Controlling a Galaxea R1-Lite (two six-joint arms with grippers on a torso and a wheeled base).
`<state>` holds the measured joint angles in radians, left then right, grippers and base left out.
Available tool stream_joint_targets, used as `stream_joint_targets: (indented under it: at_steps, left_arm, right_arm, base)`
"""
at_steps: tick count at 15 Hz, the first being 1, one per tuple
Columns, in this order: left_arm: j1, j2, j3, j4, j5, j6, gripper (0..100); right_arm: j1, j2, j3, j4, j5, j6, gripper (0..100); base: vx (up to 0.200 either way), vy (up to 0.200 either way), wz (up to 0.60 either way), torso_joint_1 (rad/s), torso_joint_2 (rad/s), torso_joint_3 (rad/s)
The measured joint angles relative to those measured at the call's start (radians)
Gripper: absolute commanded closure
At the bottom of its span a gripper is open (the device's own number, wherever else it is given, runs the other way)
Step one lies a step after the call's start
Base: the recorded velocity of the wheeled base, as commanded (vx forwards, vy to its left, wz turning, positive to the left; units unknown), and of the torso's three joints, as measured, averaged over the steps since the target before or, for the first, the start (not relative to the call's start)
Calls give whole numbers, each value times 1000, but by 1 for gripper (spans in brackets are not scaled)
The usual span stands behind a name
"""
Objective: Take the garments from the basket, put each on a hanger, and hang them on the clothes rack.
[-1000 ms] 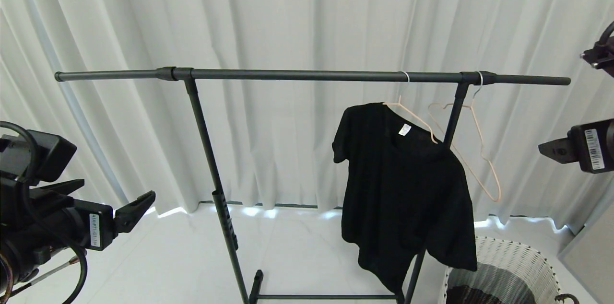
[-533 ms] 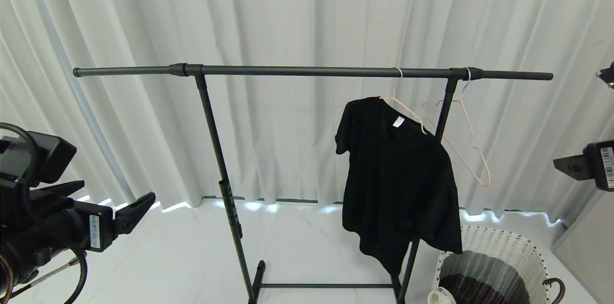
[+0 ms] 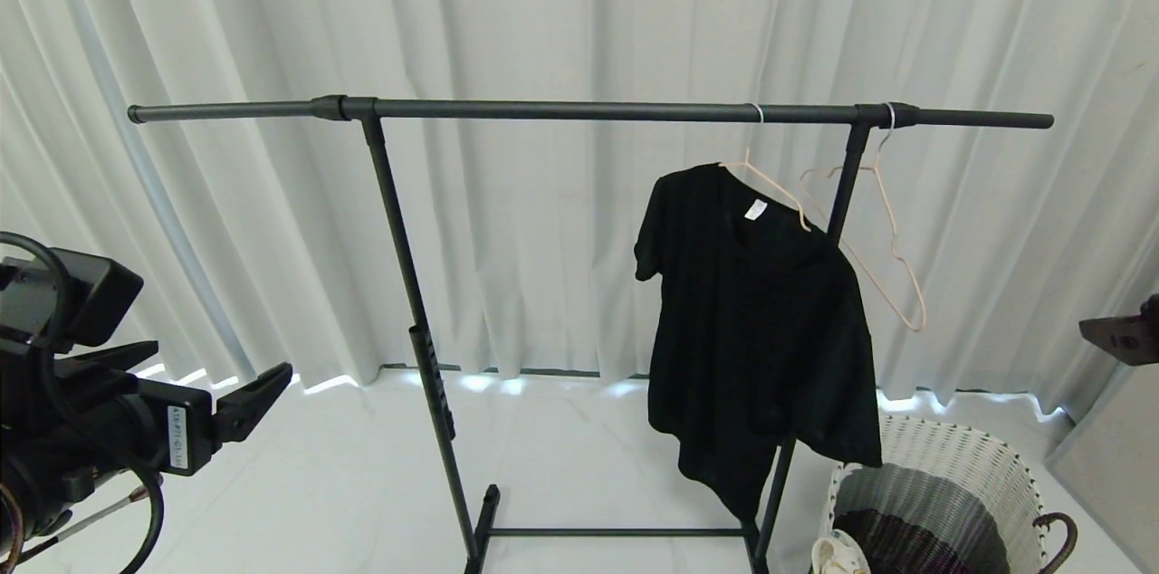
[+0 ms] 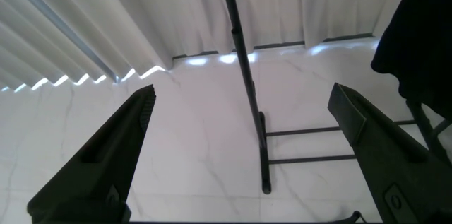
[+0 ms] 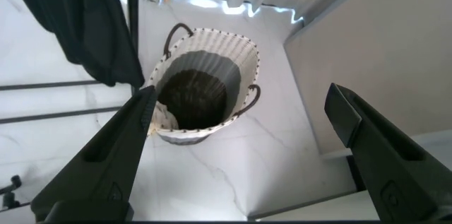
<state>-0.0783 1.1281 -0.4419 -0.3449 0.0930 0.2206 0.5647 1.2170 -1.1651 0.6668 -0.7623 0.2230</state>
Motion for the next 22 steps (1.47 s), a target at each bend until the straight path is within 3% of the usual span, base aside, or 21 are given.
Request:
stream_joint_targets:
  at_steps: [9,16,22]
  left_arm:
    - [0,-16,-4,0,0,2,0]
    - [0,-75,25,0,0,5,0]
    - [-2,-77,36,1,-1,7,0]
  right_arm:
    - [-4,-8,10,1,-1,-7,0]
    - [-54,-123,213,-1,-1,-34,0]
    - [-53,-154,272,-36,0,-38,0]
  base:
    - [0,0,0,-210,490,286]
    - [0,0,0,-170,470,296]
    - [0,0,0,-77,267,185]
